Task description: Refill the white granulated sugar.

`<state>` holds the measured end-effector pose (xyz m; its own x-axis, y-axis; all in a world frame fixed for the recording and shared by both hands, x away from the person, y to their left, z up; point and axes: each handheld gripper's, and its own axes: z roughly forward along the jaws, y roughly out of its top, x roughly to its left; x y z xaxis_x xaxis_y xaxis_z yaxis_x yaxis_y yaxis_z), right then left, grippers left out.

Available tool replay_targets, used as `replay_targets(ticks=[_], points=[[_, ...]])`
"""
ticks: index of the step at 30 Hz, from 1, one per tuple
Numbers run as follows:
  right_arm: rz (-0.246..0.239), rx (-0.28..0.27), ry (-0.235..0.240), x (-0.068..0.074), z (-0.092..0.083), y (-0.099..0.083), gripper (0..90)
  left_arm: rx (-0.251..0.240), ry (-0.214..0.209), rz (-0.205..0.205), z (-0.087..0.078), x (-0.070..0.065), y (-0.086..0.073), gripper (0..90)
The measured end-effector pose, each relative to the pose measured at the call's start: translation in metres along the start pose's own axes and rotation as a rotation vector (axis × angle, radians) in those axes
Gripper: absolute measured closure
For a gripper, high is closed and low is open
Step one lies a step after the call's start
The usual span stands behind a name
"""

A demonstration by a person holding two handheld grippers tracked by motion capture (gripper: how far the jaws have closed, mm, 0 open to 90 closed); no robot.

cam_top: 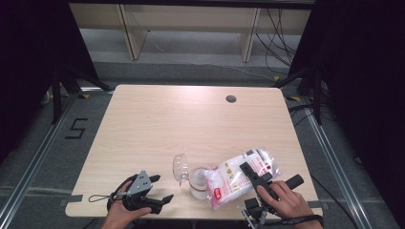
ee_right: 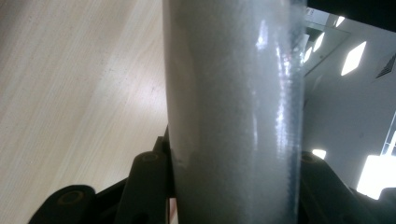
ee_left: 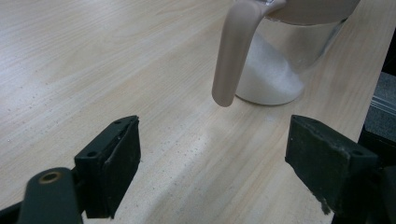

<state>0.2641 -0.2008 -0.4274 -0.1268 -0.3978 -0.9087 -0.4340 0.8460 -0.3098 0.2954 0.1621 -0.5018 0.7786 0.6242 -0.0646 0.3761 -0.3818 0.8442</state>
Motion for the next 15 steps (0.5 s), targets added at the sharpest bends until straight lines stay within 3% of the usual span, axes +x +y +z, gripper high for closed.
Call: replay_targets(ticks=[2, 8, 15], points=[[0.032, 0.004, 0.001, 0.0031, 0.0007, -0.0012, 64.1, 0.000, 0.000, 0.000, 0.0000, 0.0000, 0.0000, 17.7], [0.030, 0.019, 0.025, 0.0039, 0.0025, -0.0021, 64.2, -0.003, -0.005, 0.000, 0.0001, 0.0001, 0.0000, 17.9], [0.023, 0.024, 0.019, 0.0047, 0.0042, -0.0021, 64.5, -0.001, -0.002, 0.001, -0.0001, -0.0001, 0.0001, 17.9]])
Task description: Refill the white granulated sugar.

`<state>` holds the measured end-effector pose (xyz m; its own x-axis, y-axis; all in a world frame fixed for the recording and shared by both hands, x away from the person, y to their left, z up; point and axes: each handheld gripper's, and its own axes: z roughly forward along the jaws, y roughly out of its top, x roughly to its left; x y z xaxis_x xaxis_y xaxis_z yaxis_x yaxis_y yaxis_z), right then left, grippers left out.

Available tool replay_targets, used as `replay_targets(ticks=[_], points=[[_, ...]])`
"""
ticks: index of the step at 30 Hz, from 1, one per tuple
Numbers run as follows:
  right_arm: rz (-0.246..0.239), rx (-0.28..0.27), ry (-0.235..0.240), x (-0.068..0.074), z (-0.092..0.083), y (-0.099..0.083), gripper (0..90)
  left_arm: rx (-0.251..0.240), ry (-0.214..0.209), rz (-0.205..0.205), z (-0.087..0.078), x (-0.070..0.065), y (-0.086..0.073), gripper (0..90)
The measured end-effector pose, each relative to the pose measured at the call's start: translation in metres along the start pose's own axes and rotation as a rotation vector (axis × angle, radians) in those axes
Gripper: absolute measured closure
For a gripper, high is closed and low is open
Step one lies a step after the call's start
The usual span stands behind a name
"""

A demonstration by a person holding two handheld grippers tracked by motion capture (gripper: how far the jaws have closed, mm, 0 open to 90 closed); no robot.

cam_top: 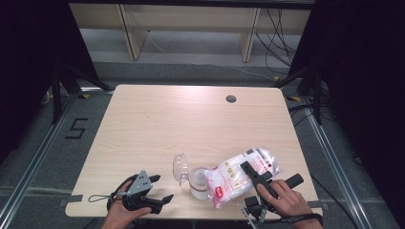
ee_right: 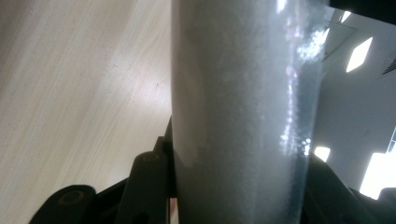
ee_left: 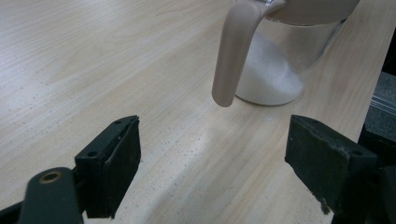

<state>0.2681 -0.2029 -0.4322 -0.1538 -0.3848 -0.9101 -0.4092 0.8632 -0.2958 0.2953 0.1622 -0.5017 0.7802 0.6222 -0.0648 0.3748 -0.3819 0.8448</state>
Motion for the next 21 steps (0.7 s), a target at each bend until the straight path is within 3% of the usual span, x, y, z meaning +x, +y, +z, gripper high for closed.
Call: replay_targets(ticks=[5, 15, 19, 21], points=[[-0.001, -0.001, -0.017, 0.001, 0.000, 0.001, 65.0, 0.000, 0.002, -0.001, 0.000, 0.000, 0.000, 17.9], [-0.058, -0.011, -0.089, -0.002, -0.008, 0.004, 65.6, 0.000, 0.002, 0.002, 0.000, 0.000, 0.000, 18.2], [-0.029, -0.020, -0.099, -0.006, -0.012, 0.004, 65.7, -0.002, -0.003, 0.000, 0.000, 0.000, 0.000, 18.2], [-0.041, -0.023, -0.103, -0.006, -0.012, 0.004, 65.8, 0.000, -0.001, 0.002, 0.000, 0.000, 0.000, 18.2]])
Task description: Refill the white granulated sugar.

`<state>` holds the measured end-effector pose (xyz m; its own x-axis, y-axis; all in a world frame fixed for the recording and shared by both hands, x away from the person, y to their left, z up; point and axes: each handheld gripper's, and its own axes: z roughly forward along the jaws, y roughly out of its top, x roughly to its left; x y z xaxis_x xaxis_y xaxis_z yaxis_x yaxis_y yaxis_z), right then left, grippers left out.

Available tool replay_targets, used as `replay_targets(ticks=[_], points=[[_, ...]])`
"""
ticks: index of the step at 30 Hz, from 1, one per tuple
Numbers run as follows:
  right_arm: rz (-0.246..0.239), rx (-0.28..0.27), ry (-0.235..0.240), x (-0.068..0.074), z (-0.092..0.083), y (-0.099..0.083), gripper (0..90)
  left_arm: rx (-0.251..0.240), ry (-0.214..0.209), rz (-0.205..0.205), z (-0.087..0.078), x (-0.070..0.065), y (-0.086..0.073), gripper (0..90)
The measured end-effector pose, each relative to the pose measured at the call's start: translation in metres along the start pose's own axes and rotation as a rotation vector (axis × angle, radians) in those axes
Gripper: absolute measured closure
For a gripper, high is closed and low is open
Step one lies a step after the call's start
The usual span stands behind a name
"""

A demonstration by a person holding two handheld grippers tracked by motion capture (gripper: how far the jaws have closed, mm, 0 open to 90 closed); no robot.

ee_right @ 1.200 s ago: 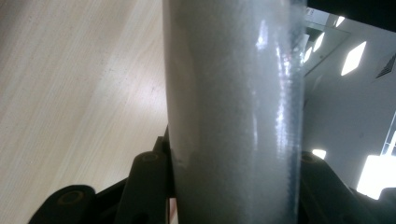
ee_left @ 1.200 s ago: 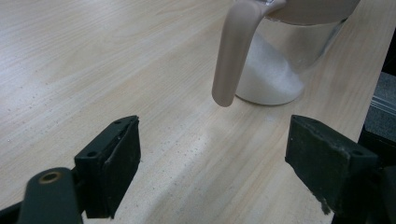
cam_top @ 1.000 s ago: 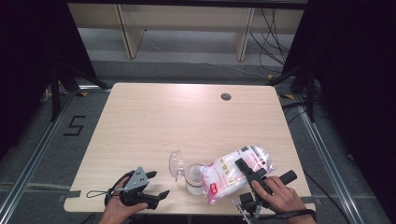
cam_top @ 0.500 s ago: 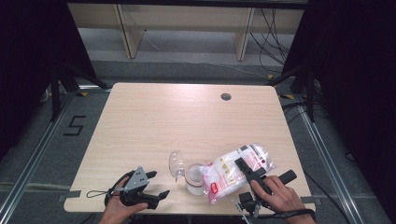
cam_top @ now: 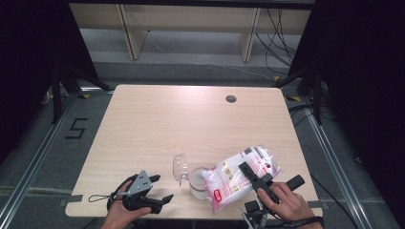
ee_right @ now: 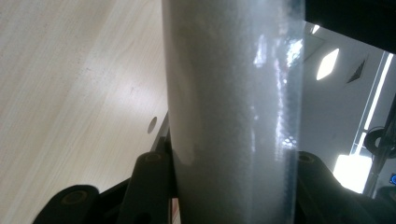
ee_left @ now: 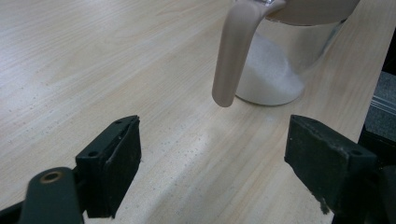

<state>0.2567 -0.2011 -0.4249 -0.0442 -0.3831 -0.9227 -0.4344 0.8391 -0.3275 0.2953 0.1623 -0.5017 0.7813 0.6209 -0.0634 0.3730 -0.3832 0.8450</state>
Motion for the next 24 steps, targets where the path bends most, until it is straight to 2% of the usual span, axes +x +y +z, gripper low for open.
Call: replay_targets(ticks=[3, 6, 9, 10, 12, 13, 14, 16, 18, 19, 22, 24], points=[[0.023, 0.000, 0.014, 0.0020, 0.0002, 0.0013, 65.8, -0.003, -0.004, 0.000, 0.0001, 0.0002, 0.0001, 18.2], [-0.007, -0.007, 0.013, 0.0026, 0.0018, 0.0022, 65.8, -0.004, -0.003, 0.000, 0.0001, 0.0004, 0.0000, 18.2], [-0.009, -0.009, 0.018, 0.0026, 0.0020, 0.0029, 65.8, 0.003, 0.005, 0.001, 0.0002, 0.0007, -0.0001, 18.2], [0.014, -0.006, 0.014, 0.0036, 0.0015, 0.0035, 65.8, 0.019, 0.008, 0.023, -0.0002, 0.0026, 0.0001, 18.2], [-0.018, -0.017, 0.012, 0.0019, 0.0020, 0.0023, 65.8, 0.009, 0.011, 0.008, -0.0003, 0.0010, 0.0003, 18.2], [-0.003, -0.013, 0.013, 0.0026, 0.0018, 0.0029, 65.8, -0.005, -0.002, 0.004, 0.0001, 0.0007, 0.0002, 18.2], [-0.014, -0.011, 0.022, 0.0016, 0.0019, 0.0031, 65.8, -0.005, 0.001, 0.002, -0.0006, 0.0004, 0.0002, 18.2], [-0.005, -0.018, 0.016, 0.0024, 0.0025, 0.0028, 65.9, -0.002, 0.005, 0.013, -0.0008, 0.0015, 0.0002, 18.2], [-0.004, -0.016, 0.020, 0.0029, 0.0028, 0.0029, 65.8, -0.003, 0.001, 0.001, -0.0004, -0.0001, 0.0000, 18.2], [0.028, -0.008, 0.022, 0.0047, 0.0021, 0.0035, 65.8, -0.001, 0.000, 0.009, -0.0004, 0.0001, 0.0002, 18.2], [0.014, -0.018, 0.022, 0.0036, 0.0026, 0.0025, 65.9, -0.004, 0.002, 0.010, 0.0005, 0.0000, 0.0000, 18.2], [0.026, -0.015, 0.036, 0.0033, 0.0025, 0.0026, 65.9, 0.000, 0.000, 0.004, 0.0005, 0.0002, -0.0002, 18.2]])
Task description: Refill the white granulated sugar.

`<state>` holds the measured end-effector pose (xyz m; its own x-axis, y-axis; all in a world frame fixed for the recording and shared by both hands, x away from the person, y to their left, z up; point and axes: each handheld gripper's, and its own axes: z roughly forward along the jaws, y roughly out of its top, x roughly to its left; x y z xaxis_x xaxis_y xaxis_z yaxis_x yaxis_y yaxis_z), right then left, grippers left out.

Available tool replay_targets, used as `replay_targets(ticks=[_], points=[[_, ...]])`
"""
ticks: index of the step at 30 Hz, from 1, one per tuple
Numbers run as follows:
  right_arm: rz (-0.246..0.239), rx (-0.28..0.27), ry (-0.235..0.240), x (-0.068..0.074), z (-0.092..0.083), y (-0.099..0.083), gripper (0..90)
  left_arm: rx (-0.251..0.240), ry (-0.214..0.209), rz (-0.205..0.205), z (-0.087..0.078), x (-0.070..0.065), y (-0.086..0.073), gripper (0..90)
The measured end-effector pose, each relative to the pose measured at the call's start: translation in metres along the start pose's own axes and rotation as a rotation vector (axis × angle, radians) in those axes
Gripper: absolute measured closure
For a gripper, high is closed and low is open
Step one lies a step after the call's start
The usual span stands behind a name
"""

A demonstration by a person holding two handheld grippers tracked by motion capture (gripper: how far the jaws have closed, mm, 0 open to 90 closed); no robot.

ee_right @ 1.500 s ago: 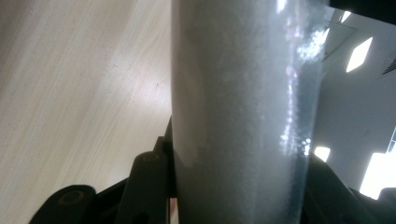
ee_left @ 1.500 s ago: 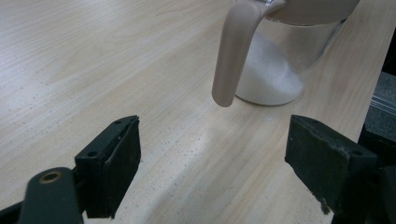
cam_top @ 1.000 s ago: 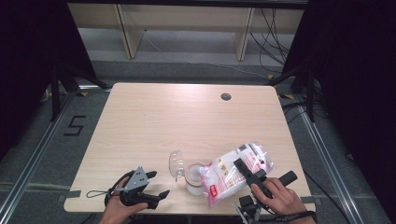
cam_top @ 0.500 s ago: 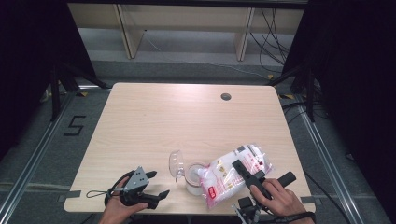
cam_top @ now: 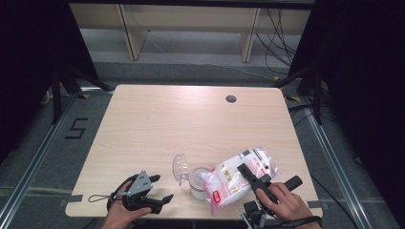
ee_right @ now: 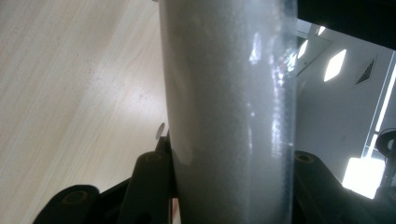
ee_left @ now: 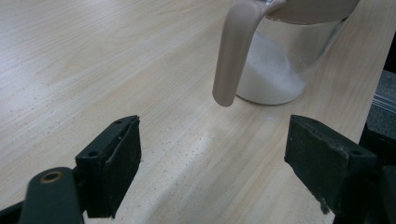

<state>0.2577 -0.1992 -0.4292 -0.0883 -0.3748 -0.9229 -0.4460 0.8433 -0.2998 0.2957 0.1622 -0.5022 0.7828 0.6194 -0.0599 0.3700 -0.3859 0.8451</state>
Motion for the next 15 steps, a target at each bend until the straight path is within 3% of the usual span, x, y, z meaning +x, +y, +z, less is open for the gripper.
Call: replay_targets(ticks=[2, 3, 5, 6, 7, 10, 11, 12, 13, 15], points=[[0.011, -0.013, -0.006, 0.0003, 0.0004, -0.0003, 65.9, -0.001, 0.004, 0.010, -0.0002, 0.0001, 0.0003, 18.2], [0.045, -0.011, -0.003, 0.0011, 0.0003, 0.0001, 65.9, 0.000, 0.001, 0.010, -0.0004, 0.0003, 0.0004, 18.2], [0.064, -0.011, 0.010, 0.0003, 0.0001, 0.0005, 65.9, -0.002, 0.009, 0.003, -0.0010, 0.0013, 0.0001, 18.3], [0.059, -0.032, -0.008, -0.0003, 0.0012, 0.0002, 66.0, -0.015, 0.014, -0.018, -0.0004, 0.0007, -0.0005, 18.3], [0.060, -0.021, 0.008, -0.0015, 0.0004, 0.0005, 66.0, -0.001, 0.014, 0.004, -0.0019, 0.0033, -0.0002, 18.3], [0.110, -0.022, 0.013, 0.0002, -0.0006, -0.0007, 66.0, -0.006, 0.019, -0.006, -0.0016, 0.0039, -0.0006, 18.2], [0.098, -0.040, 0.008, -0.0013, 0.0002, -0.0015, 66.1, -0.002, 0.020, -0.008, -0.0019, 0.0030, -0.0004, 18.3], [0.140, -0.034, 0.022, 0.0021, -0.0001, -0.0022, 66.0, 0.000, 0.017, 0.001, -0.0020, 0.0032, -0.0001, 18.3], [0.115, -0.048, 0.012, 0.0009, 0.0009, -0.0027, 66.1, -0.002, 0.016, 0.001, -0.0017, 0.0030, -0.0001, 18.3], [0.117, -0.045, 0.013, 0.0042, 0.0023, -0.0029, 66.1, 0.000, 0.020, -0.002, -0.0016, 0.0028, 0.0000, 18.3]])
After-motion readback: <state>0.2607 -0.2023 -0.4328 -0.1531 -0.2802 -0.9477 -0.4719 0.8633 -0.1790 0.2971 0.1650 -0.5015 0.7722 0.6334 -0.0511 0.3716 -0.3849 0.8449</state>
